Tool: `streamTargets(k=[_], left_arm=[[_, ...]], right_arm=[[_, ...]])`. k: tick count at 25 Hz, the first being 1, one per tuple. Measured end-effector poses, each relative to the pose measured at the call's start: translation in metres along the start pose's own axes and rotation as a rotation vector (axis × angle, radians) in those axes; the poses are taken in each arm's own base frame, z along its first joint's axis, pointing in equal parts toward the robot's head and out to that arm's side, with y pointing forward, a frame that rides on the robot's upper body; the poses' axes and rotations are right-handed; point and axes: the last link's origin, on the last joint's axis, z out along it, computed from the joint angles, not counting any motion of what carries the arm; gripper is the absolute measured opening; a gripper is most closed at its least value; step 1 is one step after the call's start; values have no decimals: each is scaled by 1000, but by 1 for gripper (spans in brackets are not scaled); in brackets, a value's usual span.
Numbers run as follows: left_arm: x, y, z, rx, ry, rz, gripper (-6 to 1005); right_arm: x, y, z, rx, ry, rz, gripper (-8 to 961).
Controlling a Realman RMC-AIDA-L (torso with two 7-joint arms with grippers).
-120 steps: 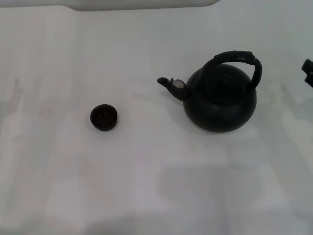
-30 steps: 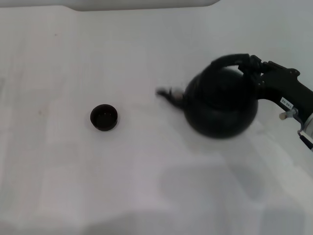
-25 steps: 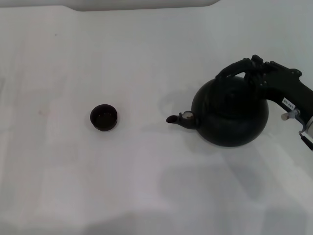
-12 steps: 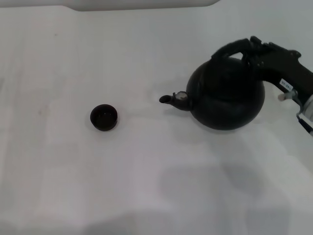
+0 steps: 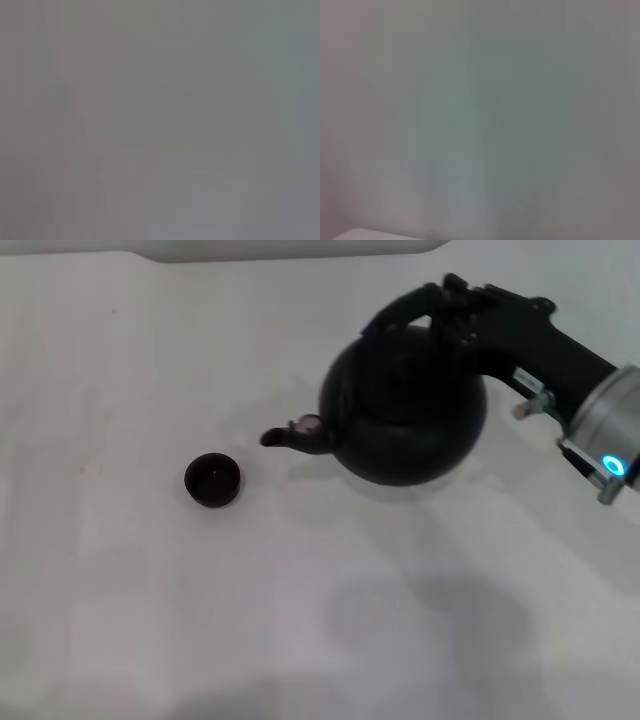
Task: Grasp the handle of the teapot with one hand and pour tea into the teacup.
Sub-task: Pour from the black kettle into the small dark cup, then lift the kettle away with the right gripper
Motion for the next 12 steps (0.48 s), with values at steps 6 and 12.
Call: streamTargets(k=[6, 12], left_arm=[[-5, -5, -16, 18, -29, -2, 890], [-12, -2, -28, 27, -61, -26, 890]], right_arm=[[-11, 14, 19, -56, -3, -34, 206], [-15, 23, 33, -70, 13, -86, 205]])
